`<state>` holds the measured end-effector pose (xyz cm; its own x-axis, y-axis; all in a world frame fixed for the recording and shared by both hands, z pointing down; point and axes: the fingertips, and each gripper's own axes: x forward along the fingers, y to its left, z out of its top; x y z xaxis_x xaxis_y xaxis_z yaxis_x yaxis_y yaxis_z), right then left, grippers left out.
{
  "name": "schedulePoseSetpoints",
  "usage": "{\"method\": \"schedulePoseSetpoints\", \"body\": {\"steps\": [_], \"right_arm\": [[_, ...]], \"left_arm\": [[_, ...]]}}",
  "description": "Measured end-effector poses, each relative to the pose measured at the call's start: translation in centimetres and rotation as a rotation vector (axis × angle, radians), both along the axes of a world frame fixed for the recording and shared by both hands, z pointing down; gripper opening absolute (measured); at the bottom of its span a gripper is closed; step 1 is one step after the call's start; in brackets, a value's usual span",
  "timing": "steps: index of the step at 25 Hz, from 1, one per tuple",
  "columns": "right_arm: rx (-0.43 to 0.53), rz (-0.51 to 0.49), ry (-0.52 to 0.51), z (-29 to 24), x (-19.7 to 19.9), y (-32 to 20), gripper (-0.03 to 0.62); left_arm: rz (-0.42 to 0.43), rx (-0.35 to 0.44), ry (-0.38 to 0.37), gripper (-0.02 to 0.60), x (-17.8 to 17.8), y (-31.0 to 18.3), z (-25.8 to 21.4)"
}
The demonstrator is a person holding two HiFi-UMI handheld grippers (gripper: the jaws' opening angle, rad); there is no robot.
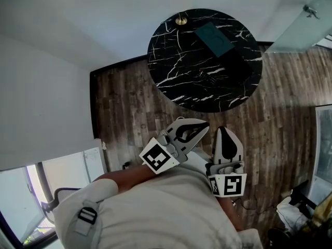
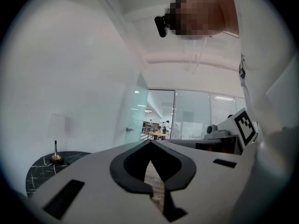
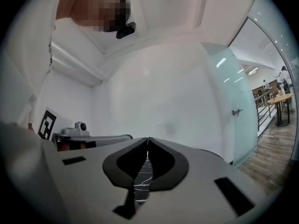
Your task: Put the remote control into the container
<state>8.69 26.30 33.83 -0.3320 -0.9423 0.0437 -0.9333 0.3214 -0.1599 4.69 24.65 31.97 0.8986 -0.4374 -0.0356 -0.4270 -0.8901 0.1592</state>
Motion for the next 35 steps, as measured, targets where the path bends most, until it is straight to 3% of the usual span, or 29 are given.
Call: {"method": "schedulePoseSetpoints", "body": {"steps": [10, 23, 35], "right_arm": [[-0.044, -0.028, -0.006, 1.3, -1.3, -4.4, 0.011], [-0.040, -0.019, 0.037, 0.4, -5.2, -17.2, 0.011], [-0.027, 0.031, 0.074, 0.0, -6.8, -23.1, 0.011]], "left_arm": [[-0.044, -0.034, -0.007, 0.008, -1.7, -4.3, 1.4], [-0.083, -0.025, 0.058, 0.008, -6.4, -18.0, 0.0], [-0.007, -0.055, 0.072, 0.008, -7.5, -23.9, 0.4]]}}
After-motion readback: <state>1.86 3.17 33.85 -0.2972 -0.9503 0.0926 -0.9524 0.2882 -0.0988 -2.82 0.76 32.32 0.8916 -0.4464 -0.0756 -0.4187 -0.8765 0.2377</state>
